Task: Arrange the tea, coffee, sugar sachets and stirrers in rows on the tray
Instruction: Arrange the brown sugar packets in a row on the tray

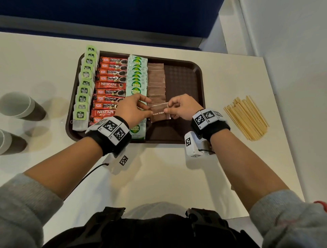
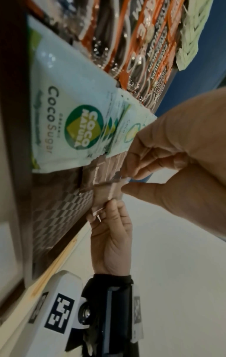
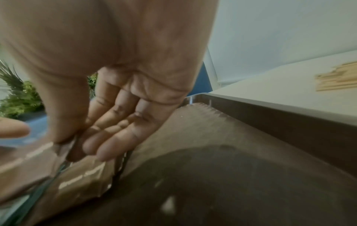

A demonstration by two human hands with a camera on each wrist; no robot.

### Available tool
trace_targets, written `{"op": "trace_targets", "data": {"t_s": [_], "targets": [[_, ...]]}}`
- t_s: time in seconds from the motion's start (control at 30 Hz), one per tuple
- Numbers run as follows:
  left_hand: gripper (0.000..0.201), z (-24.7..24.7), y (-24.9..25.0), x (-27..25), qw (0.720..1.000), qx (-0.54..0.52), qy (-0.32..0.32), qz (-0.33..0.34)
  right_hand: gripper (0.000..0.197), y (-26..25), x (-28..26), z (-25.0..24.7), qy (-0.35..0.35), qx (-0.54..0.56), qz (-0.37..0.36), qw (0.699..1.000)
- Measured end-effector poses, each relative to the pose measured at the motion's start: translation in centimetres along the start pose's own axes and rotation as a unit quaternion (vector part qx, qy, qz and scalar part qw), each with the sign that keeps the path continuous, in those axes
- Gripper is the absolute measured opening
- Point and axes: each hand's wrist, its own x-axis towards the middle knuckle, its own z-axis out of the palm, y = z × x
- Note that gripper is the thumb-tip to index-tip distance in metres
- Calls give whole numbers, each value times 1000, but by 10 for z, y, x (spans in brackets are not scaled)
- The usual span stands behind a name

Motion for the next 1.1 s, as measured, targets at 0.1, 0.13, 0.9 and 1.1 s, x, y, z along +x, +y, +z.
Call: {"op": "trace_targets", "data": {"t_s": [0.1,0.13,0.9,1.1], "targets": [[31,-3,1,-2,998,52,19,4,13,7,0,1,-15,-36,37,999],[30,-3,3,-3,997,70,20,7,11,9,1,2,-16,-43,44,998],[46,12,11,-22,897,395,-187,69,20,2,0,27,97,37,122,987],[51,13,11,-20,886,417,-194,65,19,1,0,29,98,51,131,985]]}}
